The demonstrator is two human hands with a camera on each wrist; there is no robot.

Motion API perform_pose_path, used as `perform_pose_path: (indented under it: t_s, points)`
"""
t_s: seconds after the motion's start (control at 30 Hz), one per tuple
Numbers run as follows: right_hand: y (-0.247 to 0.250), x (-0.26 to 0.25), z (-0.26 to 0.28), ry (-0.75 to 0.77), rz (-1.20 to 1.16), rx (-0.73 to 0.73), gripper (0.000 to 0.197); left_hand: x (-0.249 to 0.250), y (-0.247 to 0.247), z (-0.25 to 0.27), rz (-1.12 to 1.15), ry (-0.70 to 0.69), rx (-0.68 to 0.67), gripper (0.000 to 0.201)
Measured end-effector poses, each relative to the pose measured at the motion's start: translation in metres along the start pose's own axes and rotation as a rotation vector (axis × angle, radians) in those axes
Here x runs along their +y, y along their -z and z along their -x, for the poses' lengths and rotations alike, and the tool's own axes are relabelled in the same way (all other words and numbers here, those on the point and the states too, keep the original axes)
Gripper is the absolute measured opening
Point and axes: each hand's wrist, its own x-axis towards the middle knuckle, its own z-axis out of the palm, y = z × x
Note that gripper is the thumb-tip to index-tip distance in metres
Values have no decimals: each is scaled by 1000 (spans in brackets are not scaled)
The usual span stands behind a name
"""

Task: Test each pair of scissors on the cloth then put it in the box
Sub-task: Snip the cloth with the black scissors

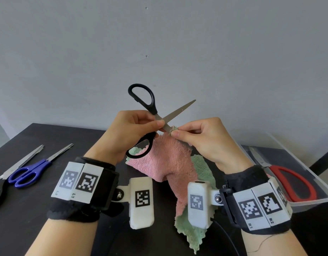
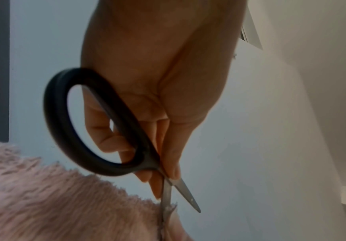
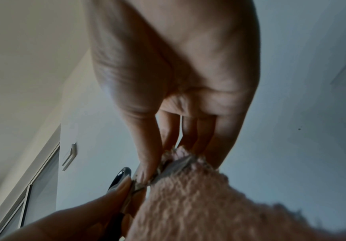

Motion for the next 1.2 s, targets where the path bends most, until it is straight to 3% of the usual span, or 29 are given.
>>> perform_pose_path:
  t_s: [1.2]
  points:
    - [4,-3,2,-1,70,-29,5,-1,15,1,37,27,31,8]
